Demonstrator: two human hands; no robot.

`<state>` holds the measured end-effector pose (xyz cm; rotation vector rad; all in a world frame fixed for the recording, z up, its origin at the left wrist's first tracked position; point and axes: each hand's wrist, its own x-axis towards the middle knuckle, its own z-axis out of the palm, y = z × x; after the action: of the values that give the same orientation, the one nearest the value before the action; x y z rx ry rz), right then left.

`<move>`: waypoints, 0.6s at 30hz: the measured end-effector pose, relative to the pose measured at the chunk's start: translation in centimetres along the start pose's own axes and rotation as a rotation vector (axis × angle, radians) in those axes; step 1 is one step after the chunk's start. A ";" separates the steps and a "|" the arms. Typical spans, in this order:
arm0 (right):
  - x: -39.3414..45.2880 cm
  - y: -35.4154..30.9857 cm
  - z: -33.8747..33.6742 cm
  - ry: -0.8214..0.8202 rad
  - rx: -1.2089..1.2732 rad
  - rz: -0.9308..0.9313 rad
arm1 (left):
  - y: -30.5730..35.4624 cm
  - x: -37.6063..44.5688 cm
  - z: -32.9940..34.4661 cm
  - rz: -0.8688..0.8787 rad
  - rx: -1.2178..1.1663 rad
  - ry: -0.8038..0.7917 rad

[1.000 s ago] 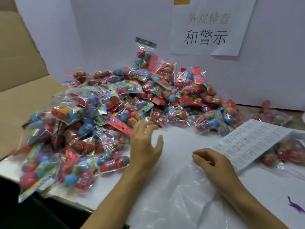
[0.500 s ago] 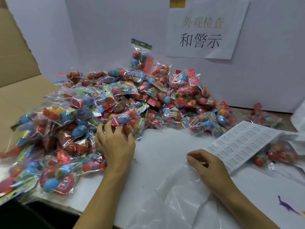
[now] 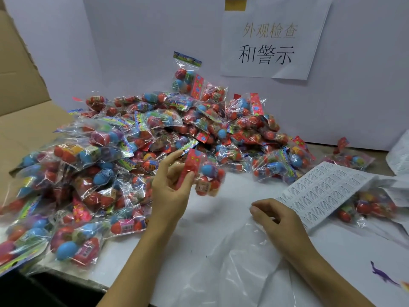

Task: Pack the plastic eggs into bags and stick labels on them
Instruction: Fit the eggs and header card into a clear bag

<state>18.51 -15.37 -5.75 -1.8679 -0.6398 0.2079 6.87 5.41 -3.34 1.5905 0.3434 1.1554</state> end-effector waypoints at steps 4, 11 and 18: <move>-0.1 -0.3 -0.1 0.053 0.047 -0.020 | 0.8 -0.1 0.2 -0.189 -0.314 -0.071; -0.8 -1.4 -0.2 -0.008 0.145 -0.090 | 1.0 0.4 0.0 -0.512 -0.643 -0.177; -2.2 -2.4 0.7 -0.241 0.084 -0.217 | 0.8 -1.0 1.7 -0.582 -0.518 -0.364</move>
<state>15.55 -15.30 -4.20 -1.6920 -0.9789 0.3156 7.44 3.39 -3.01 1.1008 0.2179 0.4414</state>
